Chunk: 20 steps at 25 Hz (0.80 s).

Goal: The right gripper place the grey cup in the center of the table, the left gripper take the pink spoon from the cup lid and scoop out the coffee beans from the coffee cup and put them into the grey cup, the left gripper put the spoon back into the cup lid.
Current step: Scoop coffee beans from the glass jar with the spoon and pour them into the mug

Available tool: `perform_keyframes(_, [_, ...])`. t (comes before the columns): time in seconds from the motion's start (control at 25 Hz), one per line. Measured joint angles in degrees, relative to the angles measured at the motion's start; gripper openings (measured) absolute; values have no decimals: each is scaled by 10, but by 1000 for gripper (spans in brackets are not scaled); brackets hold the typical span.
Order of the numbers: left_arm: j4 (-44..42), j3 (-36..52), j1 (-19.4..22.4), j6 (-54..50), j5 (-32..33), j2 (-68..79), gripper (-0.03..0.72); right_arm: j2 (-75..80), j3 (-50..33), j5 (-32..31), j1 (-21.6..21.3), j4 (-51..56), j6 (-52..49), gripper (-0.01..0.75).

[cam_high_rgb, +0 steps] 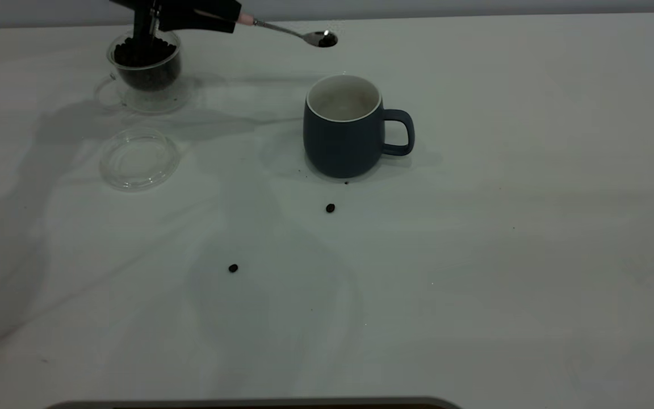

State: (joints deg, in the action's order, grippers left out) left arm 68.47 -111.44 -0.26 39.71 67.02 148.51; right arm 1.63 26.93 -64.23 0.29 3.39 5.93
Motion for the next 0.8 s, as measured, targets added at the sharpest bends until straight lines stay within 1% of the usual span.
perform_keyframes(0.44, [2,95,-1,59,-1,-34,117,0,0,0,0,0,0,590])
perform_keyframes(0.8, [-7,100,-14,142,-2,-34,117,0,0,0,0,0,0,590])
